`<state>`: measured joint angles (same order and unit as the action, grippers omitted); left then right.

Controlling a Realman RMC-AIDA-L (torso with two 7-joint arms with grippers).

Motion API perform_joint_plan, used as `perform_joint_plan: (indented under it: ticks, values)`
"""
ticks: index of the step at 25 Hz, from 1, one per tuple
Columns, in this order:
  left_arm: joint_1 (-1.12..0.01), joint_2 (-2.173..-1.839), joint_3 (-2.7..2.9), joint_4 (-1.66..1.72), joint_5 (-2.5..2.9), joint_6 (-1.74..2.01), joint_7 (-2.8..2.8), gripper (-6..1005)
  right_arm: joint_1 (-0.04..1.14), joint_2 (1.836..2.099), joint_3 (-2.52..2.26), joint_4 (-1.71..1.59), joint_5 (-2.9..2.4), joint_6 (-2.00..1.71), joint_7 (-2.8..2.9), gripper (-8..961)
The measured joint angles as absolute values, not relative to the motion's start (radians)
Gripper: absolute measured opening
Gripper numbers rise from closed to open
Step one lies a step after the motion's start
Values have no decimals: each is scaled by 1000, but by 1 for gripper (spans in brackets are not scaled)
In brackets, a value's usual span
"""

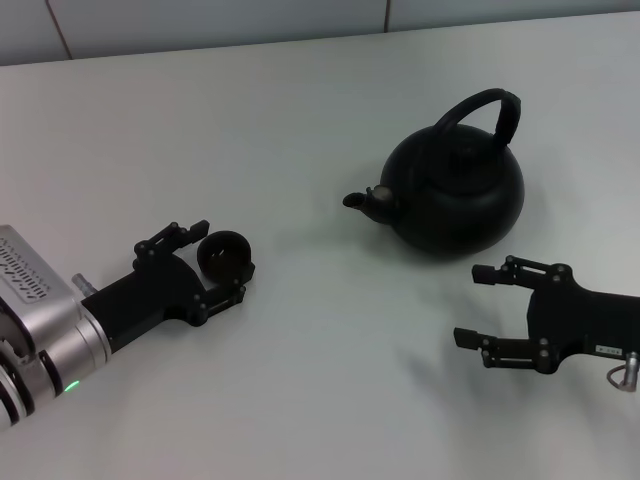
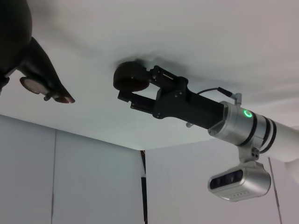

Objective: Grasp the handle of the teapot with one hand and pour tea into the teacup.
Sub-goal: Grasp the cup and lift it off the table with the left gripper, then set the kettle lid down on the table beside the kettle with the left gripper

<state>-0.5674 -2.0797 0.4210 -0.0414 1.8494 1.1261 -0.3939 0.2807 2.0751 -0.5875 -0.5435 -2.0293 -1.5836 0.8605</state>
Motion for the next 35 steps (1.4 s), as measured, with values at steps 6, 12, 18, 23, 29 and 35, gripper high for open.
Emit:
perform_joint_plan:
  ticks: [6, 12, 18, 23, 29, 35]
  values:
    - [-572, -2080, 421, -51, 1853, 1110, -394, 711, 280, 2075, -588, -541, -2029, -1584, 861, 809]
    - [-576, -2080, 421, -62, 1853, 1123, -393, 707, 281, 2075, -587, -541, -2029, -1584, 860, 809]
    - [-576, -2080, 420, -61, 1854, 1141, -393, 683, 282, 2075, -588, -541, -2029, -1584, 861, 809]
    - [-630, -2080, 420, -97, 1858, 1142, -375, 683, 282, 2075, -587, -541, -2029, -1585, 861, 810]
    - [-736, -2080, 417, -162, 1858, 1056, -367, 683, 282, 2075, -587, -541, -2029, -1591, 860, 810]
    - [-749, -2080, 399, -173, 1858, 1036, -357, 683, 280, 2075, -587, -543, -2028, -1592, 860, 810]
